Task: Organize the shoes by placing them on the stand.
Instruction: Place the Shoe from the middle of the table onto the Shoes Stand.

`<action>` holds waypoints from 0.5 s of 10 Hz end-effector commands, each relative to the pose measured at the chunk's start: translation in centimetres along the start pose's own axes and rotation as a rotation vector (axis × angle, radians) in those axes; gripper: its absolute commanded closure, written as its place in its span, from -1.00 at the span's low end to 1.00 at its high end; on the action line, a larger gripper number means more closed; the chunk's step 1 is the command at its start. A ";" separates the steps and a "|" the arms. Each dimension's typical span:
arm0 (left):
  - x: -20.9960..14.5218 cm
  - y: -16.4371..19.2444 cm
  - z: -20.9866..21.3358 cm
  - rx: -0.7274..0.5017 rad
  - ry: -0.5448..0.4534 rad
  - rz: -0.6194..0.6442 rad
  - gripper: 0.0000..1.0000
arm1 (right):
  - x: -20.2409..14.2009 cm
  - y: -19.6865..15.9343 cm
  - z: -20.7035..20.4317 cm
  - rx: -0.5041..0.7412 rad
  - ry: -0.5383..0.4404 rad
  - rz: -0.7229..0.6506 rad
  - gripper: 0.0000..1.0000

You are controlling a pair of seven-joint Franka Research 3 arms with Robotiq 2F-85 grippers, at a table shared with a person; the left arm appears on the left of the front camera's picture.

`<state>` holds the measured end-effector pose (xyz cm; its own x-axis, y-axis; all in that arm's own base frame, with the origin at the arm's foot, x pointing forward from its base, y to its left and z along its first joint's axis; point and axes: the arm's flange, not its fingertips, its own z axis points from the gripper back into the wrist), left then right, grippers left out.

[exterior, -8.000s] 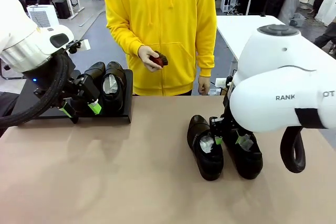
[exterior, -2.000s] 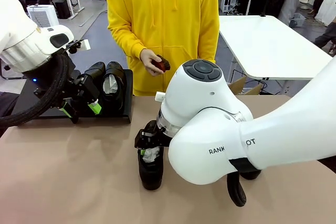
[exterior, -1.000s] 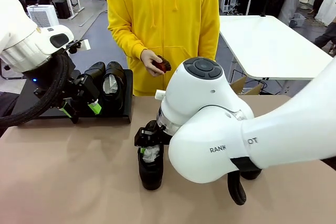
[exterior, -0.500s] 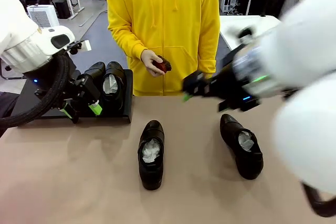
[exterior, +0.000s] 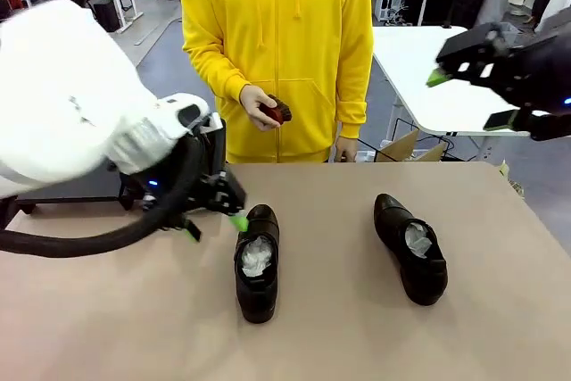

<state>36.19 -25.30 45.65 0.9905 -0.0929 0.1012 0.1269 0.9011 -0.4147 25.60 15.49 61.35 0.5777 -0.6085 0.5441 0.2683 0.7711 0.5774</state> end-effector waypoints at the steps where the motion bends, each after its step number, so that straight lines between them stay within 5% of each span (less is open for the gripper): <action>1: 0.7 -1.9 -1.2 0.062 -0.089 -0.070 -0.72 | -1.3 1.0 -0.1 0.025 0.022 0.068 -1.00; 2: 0.0 0.0 0.0 0.000 0.000 0.000 -0.72 | -1.3 1.0 -0.1 0.025 0.022 0.068 -1.00; 5: 0.4 -3.4 -3.7 0.046 -0.054 -0.020 -0.72 | -1.3 1.0 -0.1 0.025 0.022 0.068 -1.00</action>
<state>36.26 -27.66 44.51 0.9864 -0.0942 0.1347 0.1410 0.9059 -0.3992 24.98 17.34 60.85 0.5945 -0.5615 0.5756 0.2370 0.8064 0.5419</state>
